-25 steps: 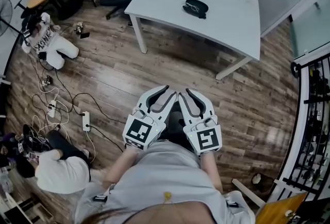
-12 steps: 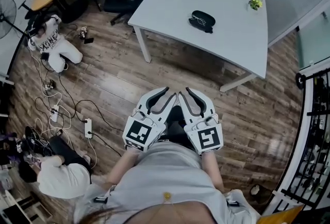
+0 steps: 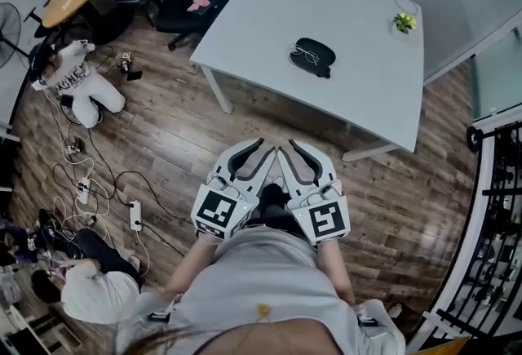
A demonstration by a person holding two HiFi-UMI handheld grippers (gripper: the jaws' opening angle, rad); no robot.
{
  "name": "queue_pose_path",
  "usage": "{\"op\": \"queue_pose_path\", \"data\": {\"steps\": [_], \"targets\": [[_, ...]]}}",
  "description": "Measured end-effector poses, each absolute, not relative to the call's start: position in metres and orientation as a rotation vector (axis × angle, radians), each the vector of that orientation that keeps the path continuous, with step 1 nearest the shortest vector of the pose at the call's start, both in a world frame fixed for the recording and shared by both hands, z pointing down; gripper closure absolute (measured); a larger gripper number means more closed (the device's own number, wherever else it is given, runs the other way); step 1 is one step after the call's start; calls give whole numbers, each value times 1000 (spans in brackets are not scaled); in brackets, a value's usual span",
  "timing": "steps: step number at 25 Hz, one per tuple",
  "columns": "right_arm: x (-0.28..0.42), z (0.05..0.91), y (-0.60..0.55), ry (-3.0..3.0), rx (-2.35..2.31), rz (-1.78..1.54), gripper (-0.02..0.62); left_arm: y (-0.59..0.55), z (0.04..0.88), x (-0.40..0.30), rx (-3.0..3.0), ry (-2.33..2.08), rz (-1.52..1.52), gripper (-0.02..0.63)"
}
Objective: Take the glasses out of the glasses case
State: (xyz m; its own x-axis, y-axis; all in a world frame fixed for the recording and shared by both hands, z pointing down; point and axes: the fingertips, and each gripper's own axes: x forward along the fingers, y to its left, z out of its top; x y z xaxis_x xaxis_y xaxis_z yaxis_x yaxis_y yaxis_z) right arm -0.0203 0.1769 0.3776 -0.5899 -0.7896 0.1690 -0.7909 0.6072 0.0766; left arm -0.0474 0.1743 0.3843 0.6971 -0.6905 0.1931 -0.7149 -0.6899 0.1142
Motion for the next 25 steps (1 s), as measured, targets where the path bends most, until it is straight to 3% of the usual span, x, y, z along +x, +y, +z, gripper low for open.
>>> {"op": "queue_pose_path", "data": {"steps": [25], "targets": [[67,377,73,-2658,1368,3,523,74,387,36,2747,-1130,256,489]]}}
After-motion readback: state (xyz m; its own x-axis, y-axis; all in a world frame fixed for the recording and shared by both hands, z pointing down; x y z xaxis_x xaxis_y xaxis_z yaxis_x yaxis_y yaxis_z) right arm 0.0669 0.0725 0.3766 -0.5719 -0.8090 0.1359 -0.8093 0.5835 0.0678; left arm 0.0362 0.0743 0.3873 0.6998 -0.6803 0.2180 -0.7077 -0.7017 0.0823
